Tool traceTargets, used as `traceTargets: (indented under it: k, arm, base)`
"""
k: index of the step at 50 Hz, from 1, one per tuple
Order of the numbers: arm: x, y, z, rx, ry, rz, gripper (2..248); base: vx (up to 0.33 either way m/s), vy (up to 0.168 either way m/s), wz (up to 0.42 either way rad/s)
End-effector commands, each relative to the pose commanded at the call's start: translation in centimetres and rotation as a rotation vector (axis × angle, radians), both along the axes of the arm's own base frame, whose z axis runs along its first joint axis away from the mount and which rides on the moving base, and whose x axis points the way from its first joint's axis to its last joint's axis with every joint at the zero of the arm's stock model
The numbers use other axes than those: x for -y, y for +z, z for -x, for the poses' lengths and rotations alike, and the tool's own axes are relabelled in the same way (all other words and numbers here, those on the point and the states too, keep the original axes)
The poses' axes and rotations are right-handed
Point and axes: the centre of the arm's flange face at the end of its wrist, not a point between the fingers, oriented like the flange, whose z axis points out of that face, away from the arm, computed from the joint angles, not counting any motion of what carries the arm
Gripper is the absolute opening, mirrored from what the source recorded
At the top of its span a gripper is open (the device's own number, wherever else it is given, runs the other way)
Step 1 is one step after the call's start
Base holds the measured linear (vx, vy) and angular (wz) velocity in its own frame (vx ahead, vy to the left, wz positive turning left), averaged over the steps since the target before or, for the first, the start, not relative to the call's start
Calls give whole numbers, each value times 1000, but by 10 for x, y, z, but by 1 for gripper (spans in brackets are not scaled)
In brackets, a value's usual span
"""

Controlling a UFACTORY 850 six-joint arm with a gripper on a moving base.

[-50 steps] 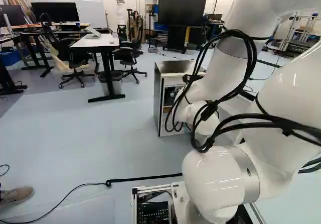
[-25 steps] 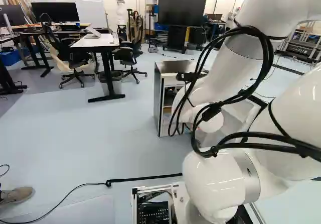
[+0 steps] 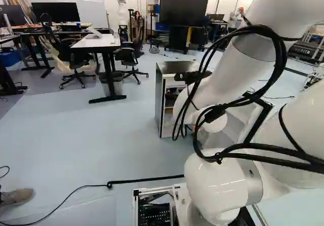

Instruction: Open the fridge door

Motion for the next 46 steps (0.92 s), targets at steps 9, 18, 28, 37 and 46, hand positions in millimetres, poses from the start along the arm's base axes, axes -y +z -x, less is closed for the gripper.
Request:
traceTargets:
  k: [9,18,28,37,46]
  arm:
    - [-1,1,0,-1,7,2,247]
    - [-1,1,0,-1,8,2,247]
    - [-1,1,0,-1,8,2,247]
    - [-1,1,0,-1,8,2,247]
    - [-1,1,0,-1,8,2,247]
  base:
    - [0,0,0]
    - [0,0,0]
    - [0,0,0]
    - [0,0,0]
    - [0,0,0]
